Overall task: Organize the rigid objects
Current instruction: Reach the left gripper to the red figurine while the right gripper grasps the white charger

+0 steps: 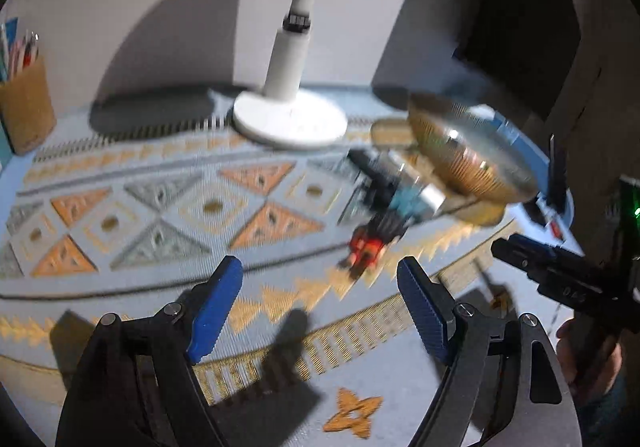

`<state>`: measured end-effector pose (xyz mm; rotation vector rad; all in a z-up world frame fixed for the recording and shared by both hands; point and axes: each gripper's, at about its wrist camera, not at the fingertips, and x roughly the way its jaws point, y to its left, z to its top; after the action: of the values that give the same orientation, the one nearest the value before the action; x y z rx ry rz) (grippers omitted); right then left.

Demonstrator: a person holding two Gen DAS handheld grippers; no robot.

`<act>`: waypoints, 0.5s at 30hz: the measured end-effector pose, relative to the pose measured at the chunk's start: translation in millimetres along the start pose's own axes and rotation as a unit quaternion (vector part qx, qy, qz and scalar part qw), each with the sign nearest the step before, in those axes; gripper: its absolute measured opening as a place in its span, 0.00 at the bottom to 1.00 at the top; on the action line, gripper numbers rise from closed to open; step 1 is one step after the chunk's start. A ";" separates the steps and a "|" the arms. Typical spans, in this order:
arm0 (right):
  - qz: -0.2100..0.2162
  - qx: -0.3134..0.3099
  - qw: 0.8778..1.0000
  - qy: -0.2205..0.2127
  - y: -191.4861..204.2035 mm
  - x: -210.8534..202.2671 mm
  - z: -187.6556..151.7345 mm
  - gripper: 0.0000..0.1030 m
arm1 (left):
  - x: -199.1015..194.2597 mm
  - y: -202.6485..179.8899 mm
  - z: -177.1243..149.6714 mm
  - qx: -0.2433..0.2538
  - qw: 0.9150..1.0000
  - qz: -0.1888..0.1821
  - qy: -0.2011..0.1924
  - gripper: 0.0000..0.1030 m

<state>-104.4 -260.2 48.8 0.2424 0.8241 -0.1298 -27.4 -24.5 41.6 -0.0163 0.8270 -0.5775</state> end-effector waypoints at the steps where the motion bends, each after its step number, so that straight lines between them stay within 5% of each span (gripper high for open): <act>1: 0.000 -0.002 1.000 0.003 1.8 4.4 -2.7 0.55 | 2.3 0.0 -3.9 0.003 1.000 0.004 0.001 0.76; 15: -0.013 -0.001 1.000 0.028 -2.9 27.8 -8.4 0.55 | 12.4 -7.2 -11.5 0.031 0.999 0.032 0.005 0.76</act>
<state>-92.3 -261.3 22.3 0.2346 0.8838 -0.1460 -32.3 -34.3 26.9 0.0698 0.8165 -0.5421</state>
